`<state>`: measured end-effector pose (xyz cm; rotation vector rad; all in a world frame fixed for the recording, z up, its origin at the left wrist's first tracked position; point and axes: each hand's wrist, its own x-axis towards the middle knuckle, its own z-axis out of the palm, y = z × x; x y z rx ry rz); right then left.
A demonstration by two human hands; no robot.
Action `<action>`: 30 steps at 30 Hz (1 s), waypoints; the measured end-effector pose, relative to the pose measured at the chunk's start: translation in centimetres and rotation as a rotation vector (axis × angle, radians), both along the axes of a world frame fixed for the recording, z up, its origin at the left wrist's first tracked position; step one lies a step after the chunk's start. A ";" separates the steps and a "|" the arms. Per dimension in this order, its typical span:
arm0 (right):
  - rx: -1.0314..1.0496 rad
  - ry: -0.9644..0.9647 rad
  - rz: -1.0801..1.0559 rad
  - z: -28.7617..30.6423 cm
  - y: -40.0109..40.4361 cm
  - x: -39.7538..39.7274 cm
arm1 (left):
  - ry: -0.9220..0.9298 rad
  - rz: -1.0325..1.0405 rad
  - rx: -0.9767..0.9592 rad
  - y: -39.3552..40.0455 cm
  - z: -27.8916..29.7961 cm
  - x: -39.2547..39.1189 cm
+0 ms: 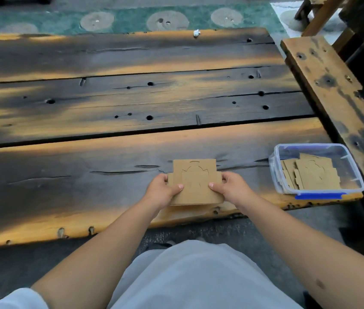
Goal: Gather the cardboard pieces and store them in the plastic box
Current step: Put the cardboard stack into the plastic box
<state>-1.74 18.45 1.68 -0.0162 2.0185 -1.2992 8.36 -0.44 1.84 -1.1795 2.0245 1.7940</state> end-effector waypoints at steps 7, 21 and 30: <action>0.061 -0.005 -0.104 0.1 2.9 0.6 | -0.034 -0.112 -0.016 1.9 0.0 -1.8; 0.178 0.053 -0.128 0.7 15.6 -7.3 | -0.081 -0.269 -0.210 14.9 1.2 -10.5; 0.199 0.071 -0.164 0.8 26.7 -15.6 | -0.053 -0.375 -0.381 26.0 0.9 -19.2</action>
